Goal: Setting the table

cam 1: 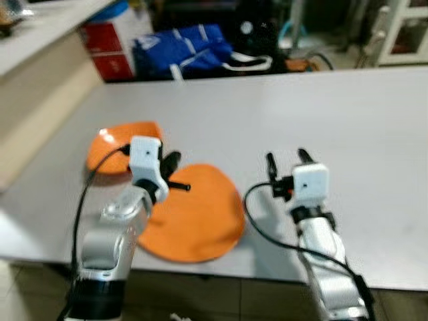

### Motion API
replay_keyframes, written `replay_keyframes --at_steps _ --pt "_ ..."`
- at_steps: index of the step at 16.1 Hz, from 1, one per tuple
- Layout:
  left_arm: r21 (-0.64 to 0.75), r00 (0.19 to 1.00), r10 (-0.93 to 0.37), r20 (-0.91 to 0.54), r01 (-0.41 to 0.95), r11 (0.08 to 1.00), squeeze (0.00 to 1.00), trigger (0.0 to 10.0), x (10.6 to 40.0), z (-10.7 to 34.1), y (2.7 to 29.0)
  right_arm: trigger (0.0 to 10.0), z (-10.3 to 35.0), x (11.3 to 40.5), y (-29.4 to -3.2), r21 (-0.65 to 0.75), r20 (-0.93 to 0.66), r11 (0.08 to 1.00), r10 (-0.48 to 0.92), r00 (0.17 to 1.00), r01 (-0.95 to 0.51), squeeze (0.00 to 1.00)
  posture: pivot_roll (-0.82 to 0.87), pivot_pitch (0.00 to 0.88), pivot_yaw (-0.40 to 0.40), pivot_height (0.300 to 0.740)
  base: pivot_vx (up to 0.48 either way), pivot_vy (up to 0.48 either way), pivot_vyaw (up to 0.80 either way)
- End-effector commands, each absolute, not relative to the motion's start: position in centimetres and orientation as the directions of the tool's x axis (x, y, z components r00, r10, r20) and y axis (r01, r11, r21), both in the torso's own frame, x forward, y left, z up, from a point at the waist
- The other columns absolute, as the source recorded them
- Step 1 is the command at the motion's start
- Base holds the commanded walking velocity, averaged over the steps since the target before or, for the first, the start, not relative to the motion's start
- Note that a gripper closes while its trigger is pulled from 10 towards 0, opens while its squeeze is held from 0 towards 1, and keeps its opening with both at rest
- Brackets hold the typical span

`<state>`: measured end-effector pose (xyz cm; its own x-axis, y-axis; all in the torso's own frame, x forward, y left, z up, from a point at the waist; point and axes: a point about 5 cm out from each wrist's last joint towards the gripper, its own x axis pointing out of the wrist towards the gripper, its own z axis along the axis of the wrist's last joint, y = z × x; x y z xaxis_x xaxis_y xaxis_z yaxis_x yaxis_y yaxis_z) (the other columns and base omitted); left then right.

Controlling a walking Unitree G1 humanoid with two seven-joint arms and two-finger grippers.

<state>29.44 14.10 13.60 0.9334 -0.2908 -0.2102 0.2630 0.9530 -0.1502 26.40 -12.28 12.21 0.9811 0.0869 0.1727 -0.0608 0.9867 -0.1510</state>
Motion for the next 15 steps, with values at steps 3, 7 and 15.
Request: replay_keyframes --at_steps 3,7,15 --pt "-0.248 0.904 -0.303 -0.302 0.233 0.940 0.00 10.0 29.6 13.7 13.3 10.0 12.5 26.5 -11.8 -0.129 0.169 0.989 0.096 0.981 -0.074 0.00 -0.13 0.002 0.154 0.740 0.000 0.000 0.00" --pt "-0.370 0.848 -0.317 -0.425 0.157 0.916 0.00 10.0 29.9 12.3 13.7 10.0 12.7 26.3 -11.9 -0.137 0.175 0.987 0.105 0.979 -0.081 0.00 -0.14 0.012 0.155 0.740 0.000 0.000 0.00" --pt "-0.455 0.757 -0.308 -0.576 0.016 0.890 0.00 10.0 29.3 10.9 14.0 10.0 12.6 25.8 -11.8 -0.144 0.165 0.985 0.115 0.980 -0.091 0.00 -0.14 0.030 0.164 0.740 0.000 0.000 0.00"
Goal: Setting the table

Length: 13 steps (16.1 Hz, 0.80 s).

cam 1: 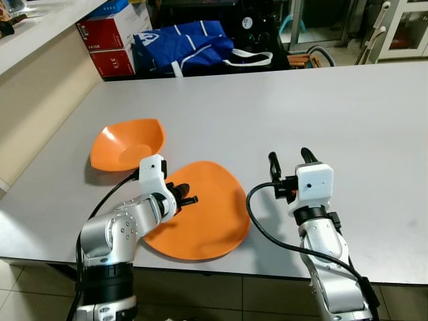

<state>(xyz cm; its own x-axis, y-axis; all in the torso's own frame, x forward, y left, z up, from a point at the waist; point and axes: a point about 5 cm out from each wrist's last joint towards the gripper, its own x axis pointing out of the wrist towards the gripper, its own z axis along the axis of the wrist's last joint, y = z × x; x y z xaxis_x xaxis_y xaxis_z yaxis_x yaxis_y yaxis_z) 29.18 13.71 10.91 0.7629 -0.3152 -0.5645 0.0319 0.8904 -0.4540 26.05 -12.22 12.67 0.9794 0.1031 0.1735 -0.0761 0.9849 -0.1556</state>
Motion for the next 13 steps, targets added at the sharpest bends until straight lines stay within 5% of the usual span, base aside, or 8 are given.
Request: replay_keyframes --at_steps 1,13 --pt "-0.458 0.754 -0.308 -0.580 0.011 0.889 0.00 10.0 29.3 10.7 13.9 10.0 12.6 25.8 -11.8 -0.143 0.164 0.985 0.115 0.980 -0.092 0.00 -0.14 0.031 0.160 0.740 0.000 0.000 0.00" --pt "-0.367 0.724 -0.226 -0.652 -0.040 0.929 0.00 10.0 31.0 6.5 14.9 10.0 12.7 25.6 -12.2 -0.164 0.158 0.983 0.114 0.981 -0.088 0.00 -0.17 0.038 0.147 0.740 0.000 0.000 0.00"
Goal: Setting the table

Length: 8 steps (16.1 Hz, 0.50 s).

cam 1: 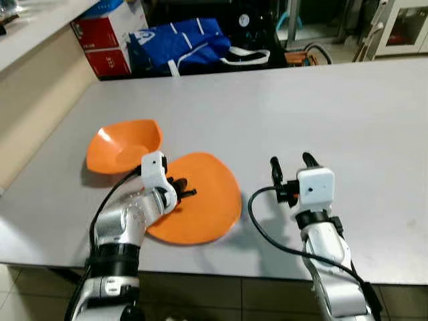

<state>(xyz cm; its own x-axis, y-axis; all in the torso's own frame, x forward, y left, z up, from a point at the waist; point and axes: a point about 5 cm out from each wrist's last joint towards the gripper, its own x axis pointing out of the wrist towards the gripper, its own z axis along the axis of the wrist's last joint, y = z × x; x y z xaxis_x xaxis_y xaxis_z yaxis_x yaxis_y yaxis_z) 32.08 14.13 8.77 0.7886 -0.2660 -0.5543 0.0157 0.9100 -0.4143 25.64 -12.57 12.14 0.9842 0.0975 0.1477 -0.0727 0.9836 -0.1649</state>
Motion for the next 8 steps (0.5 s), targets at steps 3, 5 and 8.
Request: replay_keyframes --at_steps 3,5,8 --pt "-0.344 0.742 -0.221 -0.633 -0.014 0.939 0.00 10.0 31.8 6.2 15.2 10.0 12.7 25.6 -12.3 -0.168 0.157 0.982 0.117 0.981 -0.090 0.00 -0.17 0.041 0.145 0.740 0.000 0.000 0.00" --pt "-0.328 0.751 -0.221 -0.622 0.006 0.945 0.00 10.0 32.3 6.0 15.3 10.0 12.7 25.6 -12.2 -0.171 0.157 0.981 0.120 0.980 -0.092 0.00 -0.17 0.041 0.145 0.740 0.000 0.000 0.00" --pt "-0.319 0.761 -0.230 -0.607 0.032 0.947 0.00 10.0 32.5 5.8 15.0 10.0 12.7 25.6 -12.4 -0.174 0.157 0.981 0.115 0.981 -0.087 0.00 -0.17 0.043 0.144 0.740 0.000 0.000 0.00"
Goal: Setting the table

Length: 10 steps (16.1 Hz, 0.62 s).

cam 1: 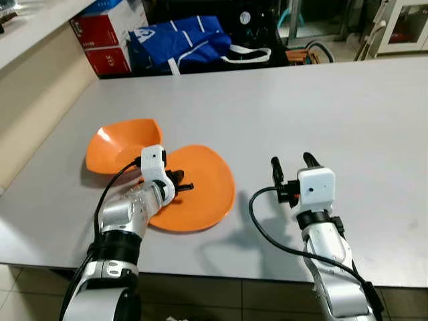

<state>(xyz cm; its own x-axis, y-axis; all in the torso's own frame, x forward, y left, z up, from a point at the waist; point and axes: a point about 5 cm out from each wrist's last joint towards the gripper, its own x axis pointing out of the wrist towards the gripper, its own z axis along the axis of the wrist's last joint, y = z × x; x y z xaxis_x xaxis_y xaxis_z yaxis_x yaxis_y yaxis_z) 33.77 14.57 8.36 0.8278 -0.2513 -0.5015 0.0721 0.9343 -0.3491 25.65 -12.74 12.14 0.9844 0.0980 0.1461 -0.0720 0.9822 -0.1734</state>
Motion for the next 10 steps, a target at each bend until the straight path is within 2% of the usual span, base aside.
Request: replay_keyframes --at_steps 1,3,6,10 --pt "-0.325 0.764 -0.238 -0.599 0.040 0.945 0.00 10.0 32.6 5.9 14.8 10.0 12.7 25.6 -12.3 -0.173 0.157 0.981 0.114 0.981 -0.087 0.00 -0.17 0.043 0.143 0.740 0.000 0.000 0.00" --pt "-0.331 0.770 -0.246 -0.589 0.049 0.943 0.00 10.0 32.7 6.0 14.6 10.0 12.7 25.6 -12.3 -0.173 0.156 0.981 0.117 0.981 -0.089 0.00 -0.17 0.042 0.141 0.740 0.000 0.000 0.00" --pt "-0.370 0.843 -0.272 -0.465 0.094 0.924 0.00 10.0 33.7 9.5 14.5 10.0 12.7 25.6 -12.4 -0.168 0.157 0.981 0.121 0.980 -0.094 0.00 -0.17 0.040 0.134 0.740 0.000 0.000 0.00" --pt "-0.395 0.881 -0.343 -0.326 0.202 0.896 0.00 10.0 33.3 14.7 13.4 10.0 12.1 25.7 -11.9 -0.149 0.128 0.977 0.175 0.976 -0.155 0.00 -0.15 0.023 0.126 0.740 0.000 0.000 0.00"
